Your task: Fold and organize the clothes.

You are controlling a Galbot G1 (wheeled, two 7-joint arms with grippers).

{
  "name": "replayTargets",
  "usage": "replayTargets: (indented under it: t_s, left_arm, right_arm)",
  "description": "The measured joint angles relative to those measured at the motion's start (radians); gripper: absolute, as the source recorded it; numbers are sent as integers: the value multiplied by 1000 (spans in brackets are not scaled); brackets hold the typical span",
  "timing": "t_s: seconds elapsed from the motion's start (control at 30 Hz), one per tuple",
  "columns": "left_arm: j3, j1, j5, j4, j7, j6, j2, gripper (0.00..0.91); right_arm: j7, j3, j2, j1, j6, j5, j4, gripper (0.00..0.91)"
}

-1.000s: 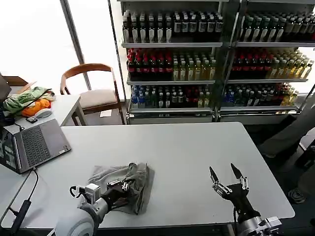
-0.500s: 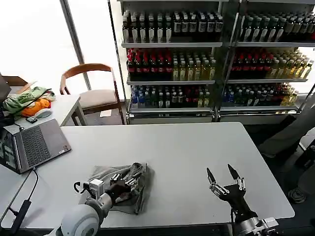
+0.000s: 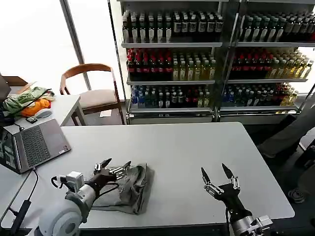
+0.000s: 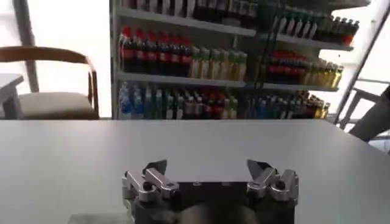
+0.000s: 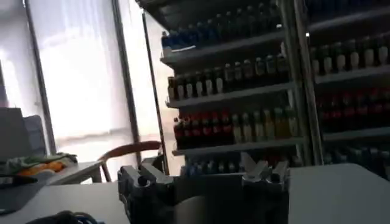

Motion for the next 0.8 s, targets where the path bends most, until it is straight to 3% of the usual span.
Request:
replayTargets:
  t_s: [0.33,0.8]
  left_arm:
    - [-224,149,48,81,127,-2,-45,907]
    - [-292,231,108,199,247,-52,-126,907]
  right_arm:
    - [-2,-13,-15,11,4,3,-6,907]
    - [-3,-12,-36,15,4,16,-3,907]
